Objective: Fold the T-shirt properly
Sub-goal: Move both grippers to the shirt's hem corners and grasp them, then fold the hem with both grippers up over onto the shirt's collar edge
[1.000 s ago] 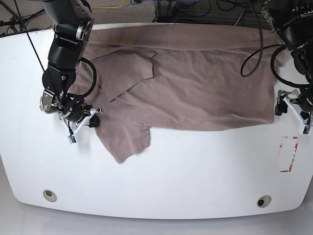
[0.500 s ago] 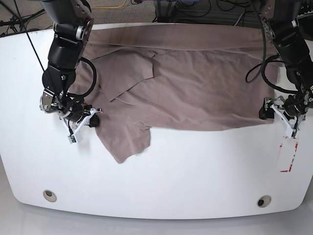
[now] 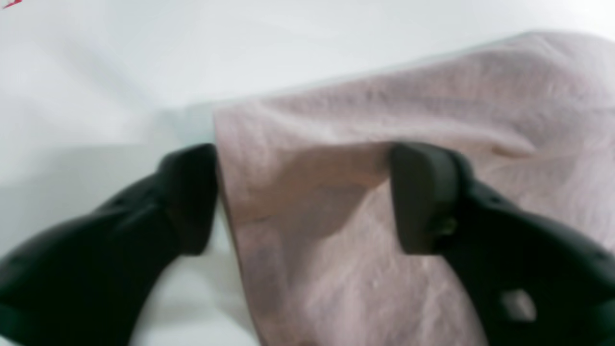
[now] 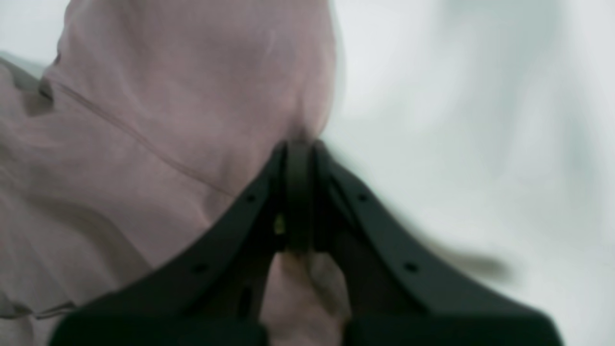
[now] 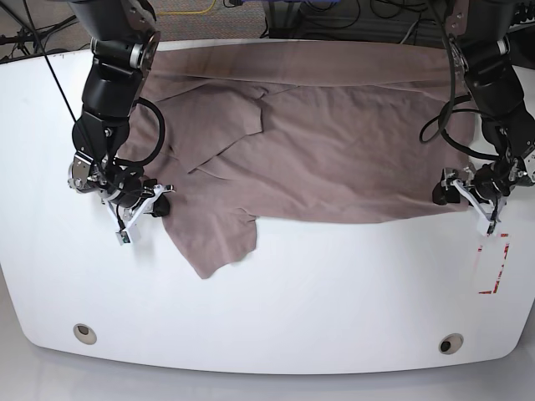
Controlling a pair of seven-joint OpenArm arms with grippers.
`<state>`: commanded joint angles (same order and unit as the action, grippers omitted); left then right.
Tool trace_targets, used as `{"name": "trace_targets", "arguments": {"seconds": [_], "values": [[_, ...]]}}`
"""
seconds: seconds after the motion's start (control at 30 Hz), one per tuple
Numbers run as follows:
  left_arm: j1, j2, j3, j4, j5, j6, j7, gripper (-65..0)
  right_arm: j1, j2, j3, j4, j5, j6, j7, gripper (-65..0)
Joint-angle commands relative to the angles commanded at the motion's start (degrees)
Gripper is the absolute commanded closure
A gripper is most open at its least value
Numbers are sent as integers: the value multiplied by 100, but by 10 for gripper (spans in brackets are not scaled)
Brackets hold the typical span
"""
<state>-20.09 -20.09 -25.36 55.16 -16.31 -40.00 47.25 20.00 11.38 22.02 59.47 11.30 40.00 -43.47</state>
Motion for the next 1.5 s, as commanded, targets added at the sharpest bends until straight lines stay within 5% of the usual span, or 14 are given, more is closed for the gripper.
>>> {"name": "trace_targets", "arguments": {"seconds": [0.23, 0.8, 1.5], "values": [[-9, 53, 0, 26, 158, 0, -18, -4, 0, -9, 0, 9, -9, 0, 0, 0], [35, 237, 273, 1116, 378, 0, 26, 0, 9, 0, 0, 545, -9, 0, -44, 0], [484, 246, 281, 2365, 369, 0, 378, 0, -273, 62, 18, 2637, 35, 0, -1749, 0]]}}
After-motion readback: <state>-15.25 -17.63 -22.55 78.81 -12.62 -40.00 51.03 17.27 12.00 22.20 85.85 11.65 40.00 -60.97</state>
